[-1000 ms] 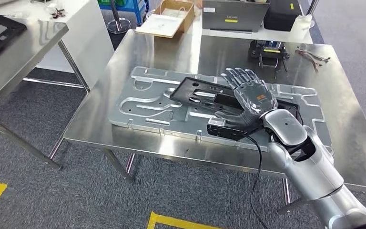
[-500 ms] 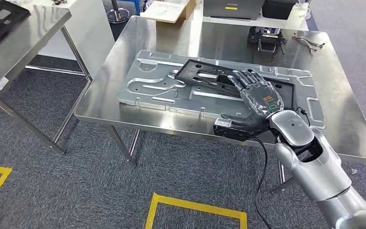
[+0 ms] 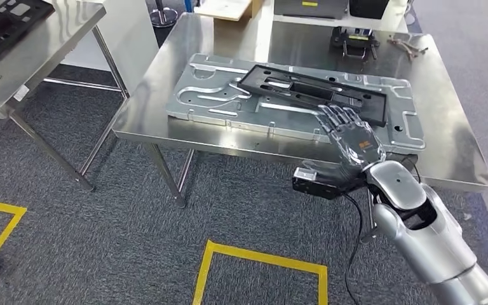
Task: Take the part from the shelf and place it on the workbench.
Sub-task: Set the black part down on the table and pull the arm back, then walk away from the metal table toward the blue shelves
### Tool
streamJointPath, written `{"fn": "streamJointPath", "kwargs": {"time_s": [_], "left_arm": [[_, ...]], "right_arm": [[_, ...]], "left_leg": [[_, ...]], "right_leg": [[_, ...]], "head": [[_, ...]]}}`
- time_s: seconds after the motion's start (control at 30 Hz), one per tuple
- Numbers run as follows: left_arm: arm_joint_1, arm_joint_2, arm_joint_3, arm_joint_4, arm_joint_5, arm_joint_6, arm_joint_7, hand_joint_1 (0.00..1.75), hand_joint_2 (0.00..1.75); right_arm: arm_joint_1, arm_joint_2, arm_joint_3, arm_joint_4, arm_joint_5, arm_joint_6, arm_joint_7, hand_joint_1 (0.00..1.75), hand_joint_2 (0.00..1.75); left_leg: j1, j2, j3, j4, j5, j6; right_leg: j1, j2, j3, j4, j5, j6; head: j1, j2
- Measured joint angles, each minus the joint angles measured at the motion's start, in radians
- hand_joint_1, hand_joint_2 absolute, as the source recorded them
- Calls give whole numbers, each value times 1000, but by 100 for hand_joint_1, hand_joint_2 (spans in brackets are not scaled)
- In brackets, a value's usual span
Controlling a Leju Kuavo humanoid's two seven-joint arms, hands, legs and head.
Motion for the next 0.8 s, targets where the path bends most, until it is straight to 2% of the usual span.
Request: {"fn": "streamJointPath", "kwargs": {"time_s": [0.07, 0.1, 0.13, 0.17, 0.23, 0.27, 0.3, 0.33, 0.37, 0.4, 0.47, 0.5, 0.53, 0.57, 0.6, 0.63, 0.67, 0.73, 0.77, 0.8], "left_arm": [[6, -1, 2, 0, 0, 9, 11, 0, 0], [9, -1, 2, 0, 0, 14, 15, 0, 0], [11, -2, 2, 0, 0, 17, 17, 0, 0], [12, -2, 2, 0, 0, 20, 19, 0, 0], [15, -5, 2, 0, 0, 24, 22, 0, 0], [16, -6, 2, 0, 0, 25, 23, 0, 0], [17, -8, 2, 0, 0, 26, 24, 0, 0], [18, -10, 2, 0, 0, 26, 24, 0, 0], [18, -12, 1, 0, 0, 26, 24, 0, 0], [18, -14, 1, 0, 0, 26, 25, 0, 0], [17, -18, 1, 0, 0, 28, 26, 0, 0], [17, -20, 1, 0, 0, 29, 27, 0, 0], [18, -22, 1, 0, 0, 30, 27, 0, 0], [19, -22, 1, 0, 0, 31, 28, 0, 0], [20, -22, 1, 0, 0, 31, 28, 0, 0], [21, -23, 1, 0, 0, 31, 29, 0, 0], [22, -23, 1, 0, 0, 31, 29, 0, 0], [20, -22, 0, 0, 0, 31, 29, 0, 0], [19, -21, 0, 0, 0, 31, 29, 0, 0], [18, -21, -1, 0, 0, 31, 29, 0, 0]], "right_arm": [[37, -11, -18, -6, -2, -12, 0, 0, 0], [59, -17, -27, -8, -2, -18, -1, 0, 0], [82, -24, -36, -12, -3, -24, -2, 0, 0], [105, -31, -48, -15, -4, -31, -4, 0, 0], [147, -45, -76, -23, -6, -44, -9, 0, 0], [166, -50, -91, -26, -7, -49, -11, 0, 0], [184, -56, -105, -30, -7, -52, -14, 0, 0], [202, -60, -118, -33, -7, -54, -17, 0, 0], [218, -64, -130, -37, -8, -55, -19, 0, 0], [231, -68, -142, -42, -8, -56, -21, 0, 0], [251, -76, -167, -55, -9, -61, -24, 0, 0], [260, -80, -179, -61, -10, -64, -26, 0, 0], [270, -84, -189, -65, -10, -67, -28, 0, 0], [279, -87, -197, -66, -10, -69, -30, 0, 0], [286, -88, -202, -66, -10, -69, -31, 0, 0], [291, -89, -204, -68, -9, -66, -32, 0, 0], [294, -89, -205, -70, -8, -63, -32, 0, 0], [299, -88, -209, -75, -5, -55, -31, 0, 0], [306, -88, -213, -77, -4, -54, -30, 0, 0], [315, -89, -218, -80, -3, -54, -30, 0, 0]], "left_leg": [[-5, -1, -6, -15, 10, 22], [-6, 1, -13, -19, 23, 33], [-6, 3, -23, -23, 37, 45], [-7, 5, -35, -26, 52, 55], [-15, 7, -66, -25, 78, 69], [-19, 7, -84, -24, 90, 72], [-24, 7, -101, -22, 102, 74], [-29, 7, -119, -19, 112, 76], [-33, 7, -135, -16, 123, 76], [-35, 7, -148, -12, 132, 76], [-42, 8, -165, -7, 148, 72], [-43, 9, -168, -6, 156, 68], [-43, 9, -170, -8, 165, 64], [-44, 9, -171, -10, 174, 59], [-43, 8, -176, -8, 171, 53], [-42, 6, -184, 7, 149, 47], [-39, 4, -196, 39, 108, 40], [-28, 3, -223, 151, 2, 25], [-22, 4, -230, 211, -28, 19], [-17, 4, -228, 254, -33, 13]], "right_leg": [[-2, -2, 2, -14, 21, 16], [-4, -1, -2, -13, 13, 22], [-5, 0, -9, 2, -15, 24], [-5, 1, -22, 38, -63, 25], [0, 2, -50, 157, -170, 22], [3, 3, -57, 217, -196, 20], [7, 4, -53, 255, -196, 17], [11, 4, -34, 265, -177, 13], [16, 4, 2, 240, -150, 6], [22, 4, 54, 187, -134, -4], [33, 2, 165, 41, -151, -24], [37, 2, 199, -10, -167, -30], [39, 1, 213, -40, -175, -34], [38, 1, 211, -48, -169, -36], [35, -1, 205, -52, -157, -40], [31, -2, 195, -56, -144, -46], [27, -3, 183, -59, -129, -51], [25, -3, 151, -58, -103, -54], [23, -4, 134, -56, -90, -51], [22, -4, 116, -54, -78, -48]], "head": [[0, 0], [0, 0], [0, 0], [0, 0], [0, 0], [0, 0], [0, 0], [0, 0], [0, 0], [0, 0], [0, 0], [0, 0], [0, 0], [0, 0], [0, 0], [0, 0], [0, 0], [0, 0], [0, 0], [0, 0]]}}
